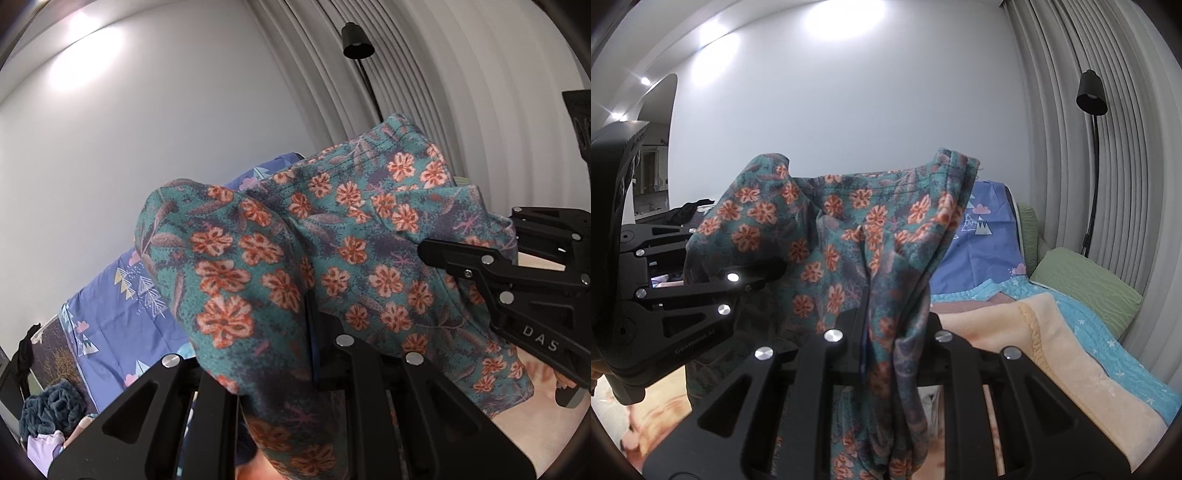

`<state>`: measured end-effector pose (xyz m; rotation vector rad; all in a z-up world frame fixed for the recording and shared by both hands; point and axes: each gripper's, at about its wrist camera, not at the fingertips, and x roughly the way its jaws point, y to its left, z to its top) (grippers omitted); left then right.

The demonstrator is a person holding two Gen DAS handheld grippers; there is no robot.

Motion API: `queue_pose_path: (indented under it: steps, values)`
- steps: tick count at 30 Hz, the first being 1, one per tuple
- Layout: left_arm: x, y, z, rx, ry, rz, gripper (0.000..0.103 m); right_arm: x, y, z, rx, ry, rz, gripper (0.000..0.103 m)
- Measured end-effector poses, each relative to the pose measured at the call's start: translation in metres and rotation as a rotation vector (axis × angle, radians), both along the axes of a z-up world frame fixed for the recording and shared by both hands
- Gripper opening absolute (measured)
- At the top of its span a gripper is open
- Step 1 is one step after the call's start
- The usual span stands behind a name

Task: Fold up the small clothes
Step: 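Grasp the folded shirt with both grippers and lift it off the blanket, then place the folded shirt onto the stack of folded clothes with both grippers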

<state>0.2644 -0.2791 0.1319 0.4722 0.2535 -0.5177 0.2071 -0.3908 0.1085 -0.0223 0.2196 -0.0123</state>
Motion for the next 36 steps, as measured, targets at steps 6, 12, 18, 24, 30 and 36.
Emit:
queue_pose_path:
  steps: [6,12,18,24,30,36]
  values:
    - [0.039,-0.017,-0.012,0.035,-0.024,0.041,0.016,0.05,-0.013,-0.011,0.021,0.027,-0.02,0.016]
    - [0.096,-0.039,-0.039,0.096,-0.091,0.173,0.052,0.12,-0.029,-0.032,0.064,0.077,-0.083,0.02]
    - [0.15,-0.023,-0.127,0.143,0.089,0.354,0.082,0.189,-0.073,-0.124,0.02,0.365,-0.337,0.084]
    - [0.156,-0.004,-0.207,0.187,0.223,0.311,0.082,0.174,-0.128,-0.202,0.383,0.515,-0.307,0.083]
    - [0.157,0.012,-0.209,0.048,0.312,0.339,0.082,0.172,-0.137,-0.212,0.399,0.554,-0.383,0.083]
    - [0.144,0.015,-0.206,0.003,0.308,0.319,0.087,0.113,-0.126,-0.193,0.433,0.31,-0.342,0.07]
